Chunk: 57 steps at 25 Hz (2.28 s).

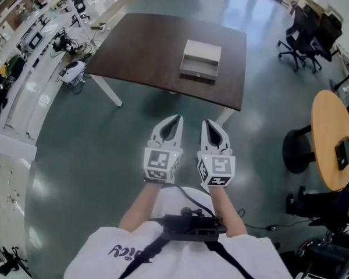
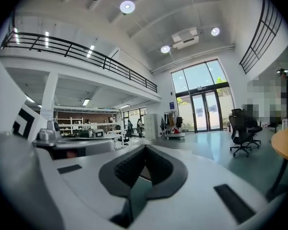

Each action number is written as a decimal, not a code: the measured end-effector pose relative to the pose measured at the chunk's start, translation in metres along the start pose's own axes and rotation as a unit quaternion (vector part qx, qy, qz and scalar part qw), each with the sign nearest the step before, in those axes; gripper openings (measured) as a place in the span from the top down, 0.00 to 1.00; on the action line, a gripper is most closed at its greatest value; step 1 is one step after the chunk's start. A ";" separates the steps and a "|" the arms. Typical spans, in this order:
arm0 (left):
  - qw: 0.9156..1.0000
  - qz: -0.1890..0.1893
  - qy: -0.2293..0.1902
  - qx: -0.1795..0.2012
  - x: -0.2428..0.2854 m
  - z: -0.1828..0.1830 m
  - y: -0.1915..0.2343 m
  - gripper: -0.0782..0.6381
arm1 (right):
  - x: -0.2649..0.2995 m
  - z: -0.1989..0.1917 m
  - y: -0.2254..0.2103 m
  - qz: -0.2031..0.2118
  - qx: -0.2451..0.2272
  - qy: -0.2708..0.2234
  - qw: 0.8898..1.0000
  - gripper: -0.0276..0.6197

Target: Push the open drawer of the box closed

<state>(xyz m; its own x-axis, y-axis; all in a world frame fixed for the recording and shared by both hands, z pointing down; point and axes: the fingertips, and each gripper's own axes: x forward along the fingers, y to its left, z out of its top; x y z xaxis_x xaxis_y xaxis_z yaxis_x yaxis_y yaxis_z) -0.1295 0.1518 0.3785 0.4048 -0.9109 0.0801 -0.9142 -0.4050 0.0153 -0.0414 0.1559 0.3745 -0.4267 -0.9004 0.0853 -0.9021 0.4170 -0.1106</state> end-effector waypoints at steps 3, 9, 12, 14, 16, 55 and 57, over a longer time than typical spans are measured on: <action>0.999 -0.017 0.027 -0.006 0.018 -0.020 0.049 0.88 | 0.041 -0.005 0.031 0.005 -0.010 0.008 1.000 0.95; 0.998 -0.023 0.054 -0.039 0.052 -0.046 0.104 0.88 | 0.088 -0.020 0.033 -0.020 -0.021 0.041 0.999 0.95; 0.997 -0.045 0.062 -0.030 0.081 -0.049 0.093 0.88 | 0.109 -0.021 -0.004 -0.048 -0.003 0.043 0.998 0.95; 0.996 -0.051 0.064 -0.023 0.102 -0.052 0.086 0.88 | 0.125 -0.023 -0.027 -0.054 0.004 0.043 0.998 0.95; 0.997 -0.048 0.065 -0.014 0.127 -0.055 0.085 0.88 | 0.143 -0.027 -0.049 -0.054 0.008 0.045 0.998 0.95; 0.969 -0.051 0.240 -0.038 0.407 -0.229 0.102 0.87 | 0.353 -0.129 -0.279 -0.061 0.071 0.146 0.985 0.95; 0.961 -0.052 0.270 -0.035 0.412 -0.248 0.099 0.87 | 0.358 -0.134 -0.287 -0.061 0.074 0.154 0.983 0.95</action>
<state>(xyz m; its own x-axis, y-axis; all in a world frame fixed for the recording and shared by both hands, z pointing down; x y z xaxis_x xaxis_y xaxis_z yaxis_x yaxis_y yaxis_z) -0.0584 -0.2438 0.6603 0.4428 -0.6843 0.5794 -0.8759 -0.4683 0.1163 0.0562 -0.2696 0.5692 -0.3348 -0.8528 0.4008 -0.9387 0.2646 -0.2211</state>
